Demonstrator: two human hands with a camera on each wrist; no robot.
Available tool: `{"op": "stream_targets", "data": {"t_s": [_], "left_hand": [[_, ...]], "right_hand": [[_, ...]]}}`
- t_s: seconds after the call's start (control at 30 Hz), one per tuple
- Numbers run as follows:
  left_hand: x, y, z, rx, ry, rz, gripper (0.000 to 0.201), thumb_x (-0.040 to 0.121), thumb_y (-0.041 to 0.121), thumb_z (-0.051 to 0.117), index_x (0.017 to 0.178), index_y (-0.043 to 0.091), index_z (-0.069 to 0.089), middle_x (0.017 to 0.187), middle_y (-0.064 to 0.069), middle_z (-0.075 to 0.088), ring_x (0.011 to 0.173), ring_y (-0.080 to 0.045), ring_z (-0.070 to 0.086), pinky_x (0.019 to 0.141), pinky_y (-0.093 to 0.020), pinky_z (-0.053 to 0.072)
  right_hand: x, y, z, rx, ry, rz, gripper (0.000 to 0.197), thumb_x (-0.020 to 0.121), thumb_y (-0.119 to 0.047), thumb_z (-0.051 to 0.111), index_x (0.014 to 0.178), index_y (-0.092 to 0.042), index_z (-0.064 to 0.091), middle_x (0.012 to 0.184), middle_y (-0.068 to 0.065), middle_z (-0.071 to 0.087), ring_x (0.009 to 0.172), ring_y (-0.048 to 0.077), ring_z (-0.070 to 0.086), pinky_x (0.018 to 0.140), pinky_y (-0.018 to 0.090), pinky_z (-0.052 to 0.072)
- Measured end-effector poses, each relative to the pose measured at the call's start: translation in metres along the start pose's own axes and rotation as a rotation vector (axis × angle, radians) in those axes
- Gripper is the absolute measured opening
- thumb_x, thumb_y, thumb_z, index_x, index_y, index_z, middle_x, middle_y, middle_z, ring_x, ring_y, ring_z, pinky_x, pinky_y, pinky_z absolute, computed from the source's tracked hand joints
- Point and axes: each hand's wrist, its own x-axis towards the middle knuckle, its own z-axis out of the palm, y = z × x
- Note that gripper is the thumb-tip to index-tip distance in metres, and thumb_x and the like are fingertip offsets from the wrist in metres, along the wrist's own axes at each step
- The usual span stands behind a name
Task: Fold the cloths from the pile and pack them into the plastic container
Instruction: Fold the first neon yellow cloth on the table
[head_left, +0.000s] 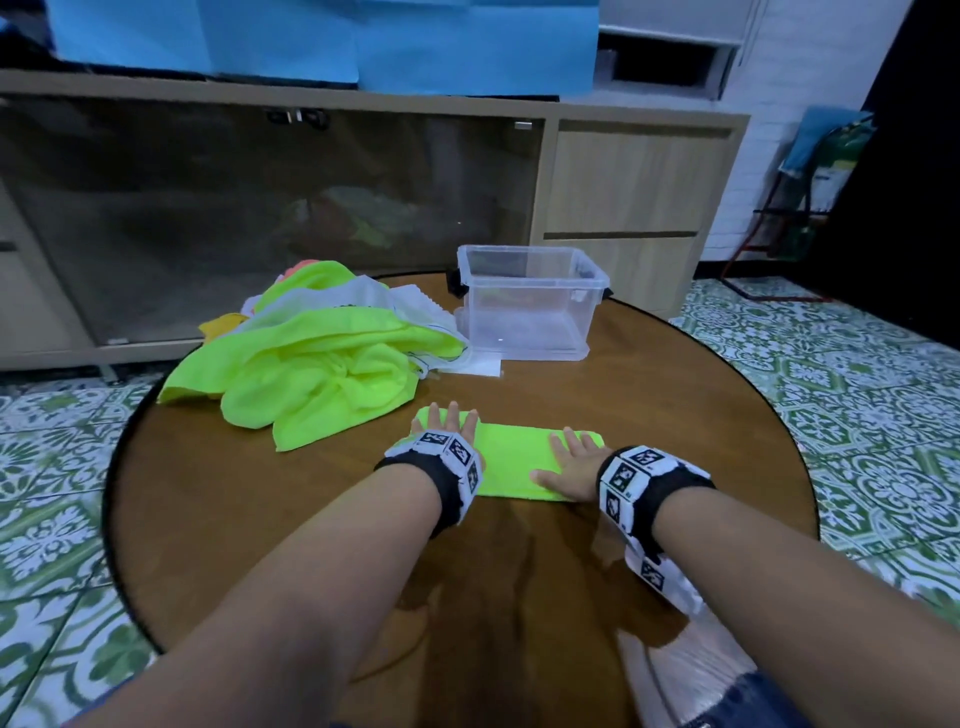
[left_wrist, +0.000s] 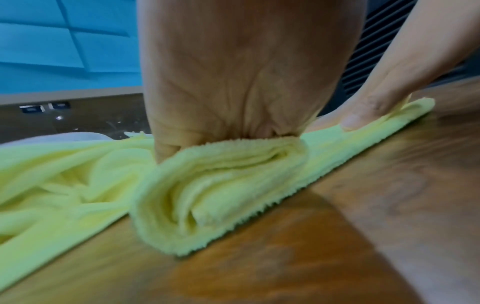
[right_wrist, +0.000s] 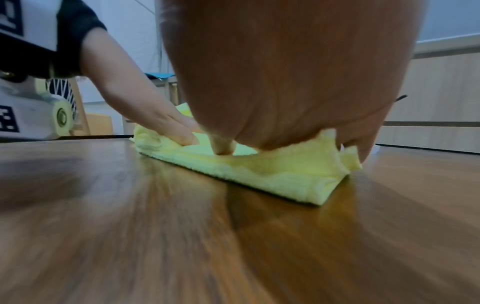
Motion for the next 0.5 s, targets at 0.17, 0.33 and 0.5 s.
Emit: {"op": "stream_targets", "data": {"t_s": [0.17, 0.33, 0.5], "left_hand": [[0.013, -0.027, -0.006, 0.109, 0.141, 0.017, 0.079, 0.087, 0.050, 0.056, 0.148, 0.013, 0.024, 0.155, -0.014, 0.019, 0.142, -0.034, 0.023, 0.111, -0.052, 0.027], [0.025, -0.032, -0.004, 0.124, 0.065, 0.021, 0.064, 0.100, 0.046, 0.017, 0.151, 0.015, -0.008, 0.157, -0.008, -0.014, 0.145, -0.028, -0.010, 0.118, -0.045, 0.000], [0.023, -0.042, -0.013, 0.019, -0.028, 0.092, 0.056, 0.103, 0.037, 0.008, 0.150, 0.014, -0.010, 0.157, -0.009, -0.015, 0.145, -0.026, -0.012, 0.118, -0.042, -0.001]], "right_hand": [[0.026, -0.017, -0.008, -0.020, 0.039, -0.065, 0.076, 0.096, -0.059, 0.021, 0.151, -0.016, -0.007, 0.157, 0.007, -0.015, 0.146, 0.027, -0.009, 0.118, 0.043, 0.003], [0.046, -0.010, -0.019, 0.024, 0.059, -0.107, 0.073, 0.096, -0.058, 0.017, 0.150, -0.016, -0.010, 0.157, 0.004, -0.017, 0.146, 0.023, -0.012, 0.118, 0.039, -0.001], [0.038, -0.016, -0.027, 0.031, 0.037, -0.113, 0.093, 0.078, -0.074, -0.003, 0.150, -0.015, -0.011, 0.156, 0.005, -0.020, 0.145, 0.022, -0.015, 0.118, 0.039, -0.003]]}}
